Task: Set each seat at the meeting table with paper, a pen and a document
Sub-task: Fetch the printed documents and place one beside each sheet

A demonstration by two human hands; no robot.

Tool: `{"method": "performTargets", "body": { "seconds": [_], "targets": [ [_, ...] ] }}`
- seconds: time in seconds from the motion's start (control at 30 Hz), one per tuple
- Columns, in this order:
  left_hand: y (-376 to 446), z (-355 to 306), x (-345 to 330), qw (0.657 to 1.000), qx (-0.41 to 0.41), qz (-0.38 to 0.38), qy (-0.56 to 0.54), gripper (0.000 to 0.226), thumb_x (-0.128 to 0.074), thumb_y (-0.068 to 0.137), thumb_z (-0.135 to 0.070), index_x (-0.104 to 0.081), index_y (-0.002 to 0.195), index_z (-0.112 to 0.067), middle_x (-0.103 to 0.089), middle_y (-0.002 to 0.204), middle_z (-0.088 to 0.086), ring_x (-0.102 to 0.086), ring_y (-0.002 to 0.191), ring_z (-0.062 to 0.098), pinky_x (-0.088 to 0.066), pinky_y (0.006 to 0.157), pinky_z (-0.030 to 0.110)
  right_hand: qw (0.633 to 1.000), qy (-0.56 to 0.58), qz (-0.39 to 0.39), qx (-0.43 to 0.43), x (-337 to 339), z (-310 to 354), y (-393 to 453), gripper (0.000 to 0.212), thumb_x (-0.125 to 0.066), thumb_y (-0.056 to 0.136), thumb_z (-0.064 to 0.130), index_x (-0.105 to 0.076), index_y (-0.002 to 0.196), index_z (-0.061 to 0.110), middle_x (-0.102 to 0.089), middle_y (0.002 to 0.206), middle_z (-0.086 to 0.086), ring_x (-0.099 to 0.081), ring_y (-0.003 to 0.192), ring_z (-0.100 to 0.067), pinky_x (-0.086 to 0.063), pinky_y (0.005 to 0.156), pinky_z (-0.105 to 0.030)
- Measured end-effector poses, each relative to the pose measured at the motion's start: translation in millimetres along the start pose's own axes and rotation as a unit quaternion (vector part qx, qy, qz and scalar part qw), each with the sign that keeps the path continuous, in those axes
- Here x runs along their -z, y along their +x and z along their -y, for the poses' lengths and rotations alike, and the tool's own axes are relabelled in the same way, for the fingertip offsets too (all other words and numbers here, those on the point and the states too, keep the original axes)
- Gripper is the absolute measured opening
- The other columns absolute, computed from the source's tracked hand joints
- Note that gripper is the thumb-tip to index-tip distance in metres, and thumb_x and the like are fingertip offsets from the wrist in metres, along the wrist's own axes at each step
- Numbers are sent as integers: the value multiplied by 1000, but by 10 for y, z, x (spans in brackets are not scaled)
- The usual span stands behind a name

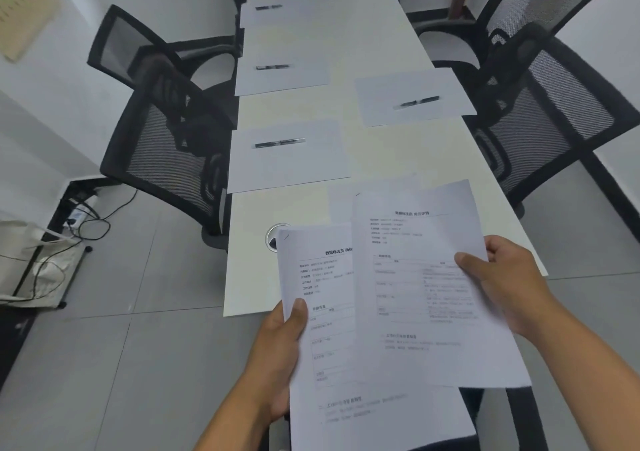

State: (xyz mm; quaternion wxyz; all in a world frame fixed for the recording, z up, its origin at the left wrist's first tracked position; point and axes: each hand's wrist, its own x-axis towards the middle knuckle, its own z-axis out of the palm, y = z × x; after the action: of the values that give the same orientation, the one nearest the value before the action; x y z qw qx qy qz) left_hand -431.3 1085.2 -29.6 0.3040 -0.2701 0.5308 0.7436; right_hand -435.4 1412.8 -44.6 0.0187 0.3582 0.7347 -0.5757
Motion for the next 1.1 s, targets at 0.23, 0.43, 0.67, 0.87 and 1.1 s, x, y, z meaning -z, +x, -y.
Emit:
{"method": "performTargets", "body": {
  "seconds": [0.23, 0.43, 0.67, 0.87, 1.1],
  "targets": [
    [-4, -32, 68, 1000, -3, -5, -12, 30, -48, 115, -28, -68, 134, -17, -81, 122, 17, -81, 105, 40, -68, 73, 50, 998, -40, -28, 31, 46, 54, 659, 13, -81, 96, 14, -70, 100, 8, -80, 101, -11, -79, 95, -37, -64, 93, -58],
    [47, -30, 147, 1000, -2, -21, -1, 32, -49, 115, -30, -68, 137, -19, -80, 125, 18, -78, 111, 44, -60, 97, 62, 997, -52, -53, 32, 211, 54, 1019, 12, -79, 97, 9, -70, 104, 4, -78, 105, -12, -76, 100, -39, -62, 94, -52],
    [111, -33, 208, 999, 2, -41, 6, 33, -51, 113, -32, -68, 139, -20, -79, 126, 19, -77, 113, 46, -55, 104, 69, 992, -110, -55, 36, 322, -43, 1136, 11, -78, 98, 12, -70, 102, 7, -76, 107, -10, -73, 97, -38, -60, 92, -50],
    [137, -35, 148, 999, 1, -42, 11, 32, -51, 113, -30, -68, 137, -19, -80, 124, 18, -78, 110, 44, -59, 99, 65, 984, -152, -59, 65, 286, -116, 1174, 13, -77, 99, 13, -68, 107, 7, -70, 98, -2, -70, 93, -34, -56, 85, -43],
    [137, 11, 54, 999, 8, -38, 15, 31, -52, 112, -30, -70, 135, -17, -81, 122, 18, -79, 108, 43, -59, 98, 64, 968, -212, -87, 99, 222, -157, 1205, 14, -74, 98, 18, -65, 101, 7, -67, 96, -8, -63, 84, -31, -46, 66, -36]
  ]
}}
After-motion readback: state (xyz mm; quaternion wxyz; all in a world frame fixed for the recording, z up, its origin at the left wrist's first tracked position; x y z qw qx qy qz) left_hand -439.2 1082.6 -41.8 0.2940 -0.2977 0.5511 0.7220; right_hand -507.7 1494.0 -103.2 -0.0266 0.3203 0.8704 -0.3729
